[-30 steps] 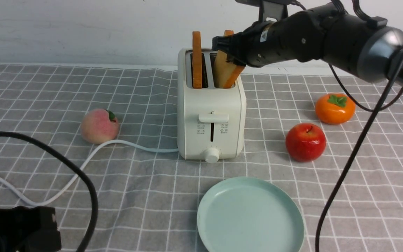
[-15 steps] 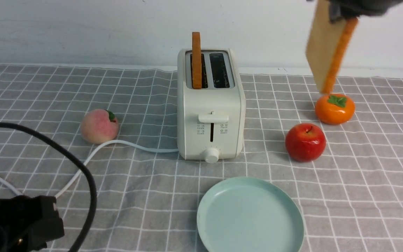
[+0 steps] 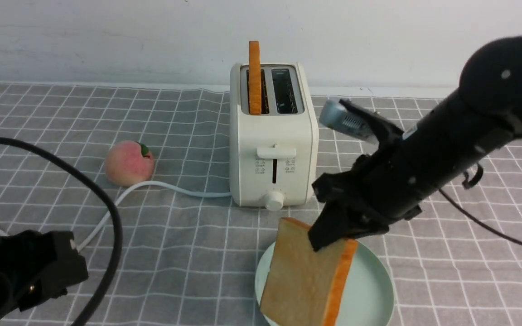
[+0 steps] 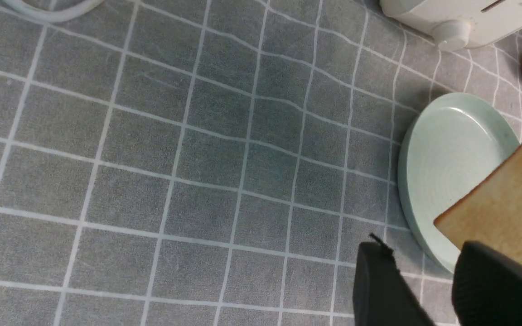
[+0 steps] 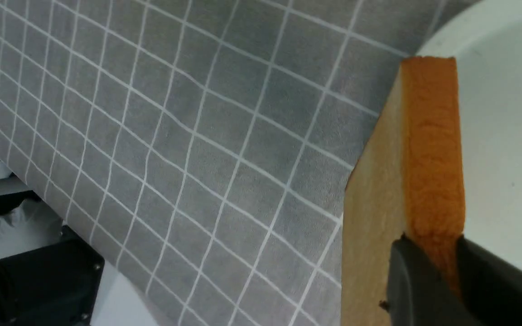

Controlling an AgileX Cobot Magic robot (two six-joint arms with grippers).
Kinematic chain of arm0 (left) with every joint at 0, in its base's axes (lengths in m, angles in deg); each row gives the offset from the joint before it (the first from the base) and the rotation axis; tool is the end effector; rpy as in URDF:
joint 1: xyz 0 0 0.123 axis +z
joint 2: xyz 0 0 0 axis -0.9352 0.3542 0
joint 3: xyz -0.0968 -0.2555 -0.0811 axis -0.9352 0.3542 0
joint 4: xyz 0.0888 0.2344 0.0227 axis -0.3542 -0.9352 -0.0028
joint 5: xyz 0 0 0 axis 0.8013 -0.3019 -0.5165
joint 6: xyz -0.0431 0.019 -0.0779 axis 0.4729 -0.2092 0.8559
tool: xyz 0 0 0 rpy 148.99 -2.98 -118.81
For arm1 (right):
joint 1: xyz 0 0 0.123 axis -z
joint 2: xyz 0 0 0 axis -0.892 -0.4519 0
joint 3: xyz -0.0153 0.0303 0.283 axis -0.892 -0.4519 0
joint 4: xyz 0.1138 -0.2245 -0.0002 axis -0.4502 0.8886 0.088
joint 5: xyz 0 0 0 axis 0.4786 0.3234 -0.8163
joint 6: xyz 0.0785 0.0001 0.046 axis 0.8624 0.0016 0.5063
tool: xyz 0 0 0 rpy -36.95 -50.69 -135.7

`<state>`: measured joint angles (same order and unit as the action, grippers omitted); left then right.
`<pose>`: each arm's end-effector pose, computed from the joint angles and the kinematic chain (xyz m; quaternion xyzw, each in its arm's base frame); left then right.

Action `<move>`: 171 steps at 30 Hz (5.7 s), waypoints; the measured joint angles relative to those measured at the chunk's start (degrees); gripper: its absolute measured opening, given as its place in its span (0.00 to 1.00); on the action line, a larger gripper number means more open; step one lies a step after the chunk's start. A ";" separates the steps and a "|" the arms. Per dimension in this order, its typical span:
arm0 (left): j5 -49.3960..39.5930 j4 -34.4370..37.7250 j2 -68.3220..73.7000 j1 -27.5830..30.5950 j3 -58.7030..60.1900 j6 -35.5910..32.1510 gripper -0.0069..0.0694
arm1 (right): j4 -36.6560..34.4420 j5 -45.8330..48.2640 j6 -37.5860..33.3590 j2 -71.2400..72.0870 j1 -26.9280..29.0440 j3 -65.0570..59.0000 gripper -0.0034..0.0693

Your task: Take toasted bread from bread machine on grey coffee table place on plate.

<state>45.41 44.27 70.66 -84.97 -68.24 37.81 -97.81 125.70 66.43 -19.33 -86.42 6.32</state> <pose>0.1390 -0.0538 0.3028 -0.1559 0.9069 -0.2407 0.3086 0.2906 0.1808 0.2761 -0.1599 0.9220 0.3348 0.1109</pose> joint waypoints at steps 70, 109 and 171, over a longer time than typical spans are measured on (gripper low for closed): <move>1.01 -9.93 73.89 -9.48 -79.99 -6.88 0.23 | 20.95 6.17 0.73 32.89 0.11 -5.46 0.66; 3.52 41.37 31.52 -9.12 -12.99 -44.95 0.21 | 10.39 -16.74 -9.00 26.17 0.11 -5.54 0.66; -13.53 18.26 7.46 1.19 -9.33 -25.99 0.07 | 30.54 -26.51 20.12 32.04 0.11 -16.07 0.02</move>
<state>31.88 62.53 78.12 -83.78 -77.57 11.82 -67.27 99.20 86.55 12.71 -86.32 -9.75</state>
